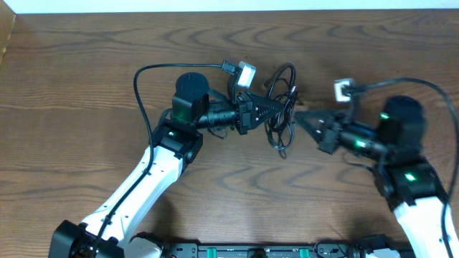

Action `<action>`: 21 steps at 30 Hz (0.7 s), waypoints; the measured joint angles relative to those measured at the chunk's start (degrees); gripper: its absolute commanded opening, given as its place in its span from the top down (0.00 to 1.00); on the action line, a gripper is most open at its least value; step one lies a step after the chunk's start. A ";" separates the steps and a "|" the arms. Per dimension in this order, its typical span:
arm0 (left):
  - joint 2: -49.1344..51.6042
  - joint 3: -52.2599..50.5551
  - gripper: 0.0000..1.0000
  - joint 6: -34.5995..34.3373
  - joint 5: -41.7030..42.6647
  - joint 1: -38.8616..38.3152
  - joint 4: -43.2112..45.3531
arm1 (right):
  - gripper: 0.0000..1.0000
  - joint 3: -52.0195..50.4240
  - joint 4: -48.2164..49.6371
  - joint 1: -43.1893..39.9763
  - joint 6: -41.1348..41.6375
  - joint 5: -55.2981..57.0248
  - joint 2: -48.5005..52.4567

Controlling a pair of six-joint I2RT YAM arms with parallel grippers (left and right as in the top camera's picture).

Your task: Untangle cables

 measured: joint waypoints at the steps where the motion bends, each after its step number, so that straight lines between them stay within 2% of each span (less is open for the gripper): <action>1: -0.02 0.09 0.92 0.61 -1.36 0.00 -2.54 | 0.99 0.00 -0.07 -1.81 -0.15 -2.34 -1.60; 5: -0.04 0.07 0.93 1.95 -6.84 0.00 -9.05 | 0.98 0.00 0.00 -10.56 -0.70 -10.49 -8.76; 7: -0.04 0.07 0.92 2.14 -8.20 0.00 -8.83 | 0.85 0.00 -0.04 -11.41 -0.85 -12.48 -10.47; 10: -0.04 0.07 0.92 1.79 -9.11 0.00 -8.20 | 0.80 0.04 -6.97 -11.04 -1.07 -11.67 -9.92; 13: -0.04 0.07 0.92 -1.25 -9.40 0.00 -6.97 | 0.75 -0.04 -15.26 -9.20 -1.07 -5.22 -7.45; 15: -0.04 0.07 0.92 -4.13 -9.44 0.00 -5.25 | 0.69 -0.04 -15.21 -7.78 -1.03 -2.45 -5.73; 19: -0.04 0.07 0.92 -9.55 -9.42 0.00 -2.14 | 0.70 -0.04 -14.82 -4.50 -0.59 1.53 -2.47; 20: -0.04 0.07 0.92 -11.82 -9.42 0.00 -1.14 | 0.68 -0.04 -14.88 -3.06 -0.13 2.86 -0.92; 21: -0.04 0.07 0.92 -13.18 -9.42 0.00 -0.79 | 0.60 -0.04 -14.86 -2.14 0.20 3.52 0.02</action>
